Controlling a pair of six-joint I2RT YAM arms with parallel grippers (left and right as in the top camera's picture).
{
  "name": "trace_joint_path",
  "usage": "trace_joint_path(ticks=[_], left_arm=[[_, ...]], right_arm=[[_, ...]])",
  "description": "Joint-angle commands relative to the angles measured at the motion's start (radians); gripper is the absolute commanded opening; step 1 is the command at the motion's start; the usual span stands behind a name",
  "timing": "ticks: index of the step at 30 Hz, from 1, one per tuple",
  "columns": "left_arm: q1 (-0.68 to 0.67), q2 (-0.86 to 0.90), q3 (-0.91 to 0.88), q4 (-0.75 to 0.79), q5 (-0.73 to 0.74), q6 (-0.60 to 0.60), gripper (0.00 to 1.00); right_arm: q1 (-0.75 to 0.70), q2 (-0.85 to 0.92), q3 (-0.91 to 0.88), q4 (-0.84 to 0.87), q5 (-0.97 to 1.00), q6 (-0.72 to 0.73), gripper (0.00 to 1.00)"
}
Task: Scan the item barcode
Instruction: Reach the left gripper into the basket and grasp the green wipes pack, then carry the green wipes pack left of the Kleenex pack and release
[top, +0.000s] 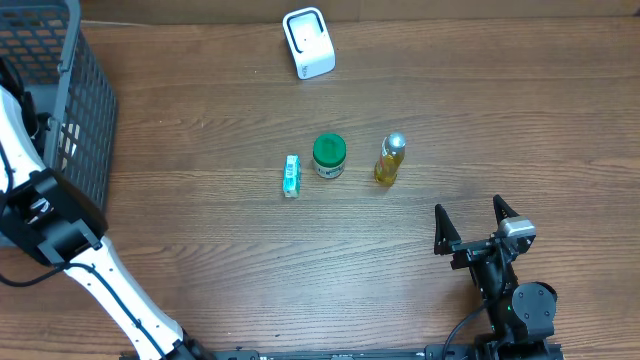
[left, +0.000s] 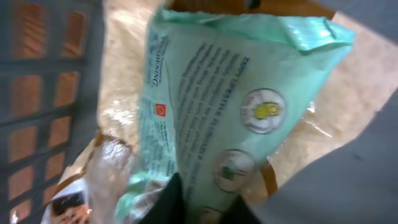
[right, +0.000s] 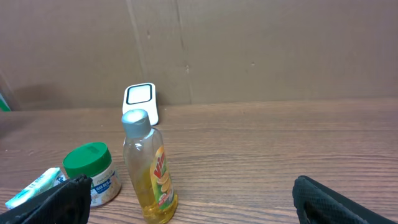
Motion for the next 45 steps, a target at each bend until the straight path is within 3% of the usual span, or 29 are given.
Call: trace_joint_path(ticks=[1, 8, 12, 17, 22, 26, 29, 33, 37, 45], left_arm=[[-0.002, -0.160, 0.067, -0.001, 0.018, -0.089, 0.04], [-0.002, -0.390, 0.078, 0.005, 0.064, -0.198, 0.04], [-0.006, -0.550, 0.078, -0.018, 0.248, -0.270, 0.04], [-0.066, -0.650, 0.077, -0.156, 0.445, -0.316, 0.04], [-0.230, -0.635, 0.061, -0.327, 0.439, -0.316, 0.04], [-0.362, -0.628, -0.025, -0.338, 0.406, -0.336, 0.04], [-0.480, -0.627, -0.123, -0.327, 0.299, -0.385, 0.04], [-0.650, -0.627, -0.321, -0.232, 0.180, -0.452, 0.04], [-0.799, -0.627, -0.627, -0.032, 0.124, -0.510, 0.04], [-0.919, -0.627, -1.021, 0.388, 0.012, -0.524, 0.04]], right_arm=[[-0.006, -0.007, -0.011, 0.003, 0.002, -0.005, 1.00], [-0.006, -0.007, -0.011, 0.002, 0.002, -0.004, 1.00], [-0.006, -0.007, -0.011, 0.002, 0.002, -0.004, 1.00], [-0.006, -0.007, -0.011, 0.002, 0.002, -0.004, 1.00], [-0.006, -0.007, -0.011, 0.003, 0.002, -0.005, 1.00], [-0.006, -0.007, -0.011, 0.002, 0.002, -0.005, 1.00], [-0.006, -0.007, -0.011, 0.003, 0.002, -0.004, 1.00], [-0.006, -0.007, -0.011, 0.003, 0.002, -0.004, 1.00], [-0.006, -0.007, -0.011, 0.002, 0.002, -0.004, 1.00], [-0.006, -0.007, -0.011, 0.002, 0.002, -0.004, 1.00]])
